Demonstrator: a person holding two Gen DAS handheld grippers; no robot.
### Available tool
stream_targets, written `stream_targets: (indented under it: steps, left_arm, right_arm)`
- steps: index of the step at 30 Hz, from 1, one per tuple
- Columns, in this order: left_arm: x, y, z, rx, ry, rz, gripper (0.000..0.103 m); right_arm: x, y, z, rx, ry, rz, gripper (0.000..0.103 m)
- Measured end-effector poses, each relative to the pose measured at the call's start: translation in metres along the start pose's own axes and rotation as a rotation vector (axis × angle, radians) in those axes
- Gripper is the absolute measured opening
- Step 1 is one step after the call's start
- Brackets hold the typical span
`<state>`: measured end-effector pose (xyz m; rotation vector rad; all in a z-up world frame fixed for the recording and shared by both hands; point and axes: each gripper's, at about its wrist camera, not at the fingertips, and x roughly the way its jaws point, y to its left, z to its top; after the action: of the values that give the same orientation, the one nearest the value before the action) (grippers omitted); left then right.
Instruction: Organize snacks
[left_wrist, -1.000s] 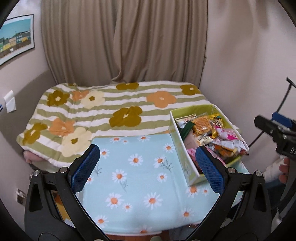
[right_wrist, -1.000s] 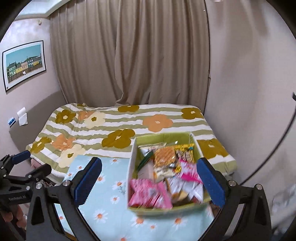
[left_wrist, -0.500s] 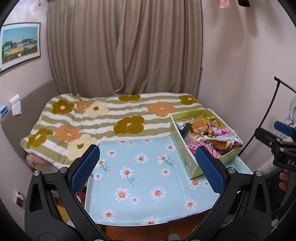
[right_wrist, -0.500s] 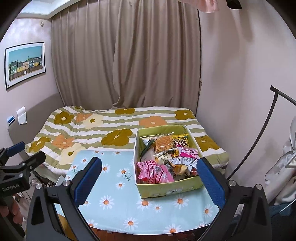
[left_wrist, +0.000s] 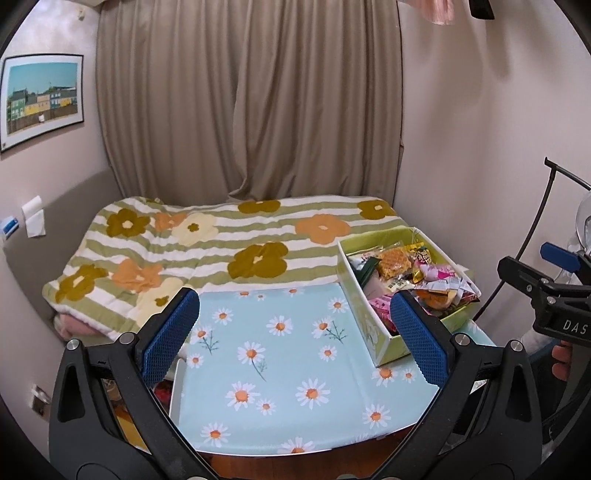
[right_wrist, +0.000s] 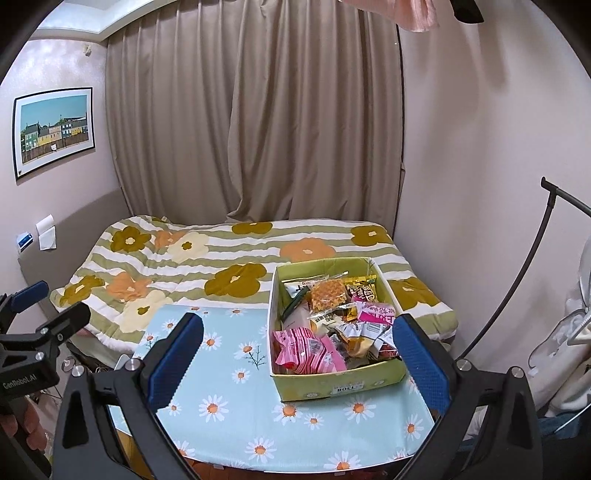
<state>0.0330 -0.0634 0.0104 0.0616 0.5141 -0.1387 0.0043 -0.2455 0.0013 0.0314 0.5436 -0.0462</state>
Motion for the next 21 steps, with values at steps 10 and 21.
stream_targets:
  steps: [10, 21]
  left_arm:
    - [-0.0007, -0.0046, 0.0002, -0.006, 0.007, 0.007, 0.103]
    - [-0.0039, -0.0073, -0.0001, -0.012, 0.01, 0.012, 0.103]
  right_arm:
    - [-0.0011, -0.0012, -0.0001, -0.001, 0.0, 0.003, 0.102]
    - [-0.0016, -0.0026, 0.0002, 0.002, 0.002, 0.005, 0.102]
